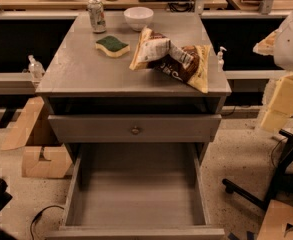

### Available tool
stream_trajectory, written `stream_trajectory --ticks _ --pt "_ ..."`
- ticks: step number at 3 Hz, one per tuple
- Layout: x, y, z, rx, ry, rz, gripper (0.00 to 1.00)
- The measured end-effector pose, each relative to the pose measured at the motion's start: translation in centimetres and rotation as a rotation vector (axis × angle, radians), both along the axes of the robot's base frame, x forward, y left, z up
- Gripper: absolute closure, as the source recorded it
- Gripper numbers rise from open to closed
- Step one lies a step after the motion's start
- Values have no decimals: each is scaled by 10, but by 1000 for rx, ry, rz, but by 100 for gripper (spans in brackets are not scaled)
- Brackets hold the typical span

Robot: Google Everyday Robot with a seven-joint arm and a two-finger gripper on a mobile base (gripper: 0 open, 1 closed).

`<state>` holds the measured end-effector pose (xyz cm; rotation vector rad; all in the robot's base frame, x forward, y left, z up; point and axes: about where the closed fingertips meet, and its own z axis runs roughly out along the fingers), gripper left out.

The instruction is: Place brown chip bag into middle drawer

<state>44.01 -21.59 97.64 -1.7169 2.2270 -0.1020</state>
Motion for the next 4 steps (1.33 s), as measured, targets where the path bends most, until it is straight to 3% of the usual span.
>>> stream_trajectory --ticks 1,3,4 --pt "6 2 -2 11 -16 -7 0" --pt "108 20 -39 185 -190 9 0" --pt "135 26 -52 281 -273 18 0"
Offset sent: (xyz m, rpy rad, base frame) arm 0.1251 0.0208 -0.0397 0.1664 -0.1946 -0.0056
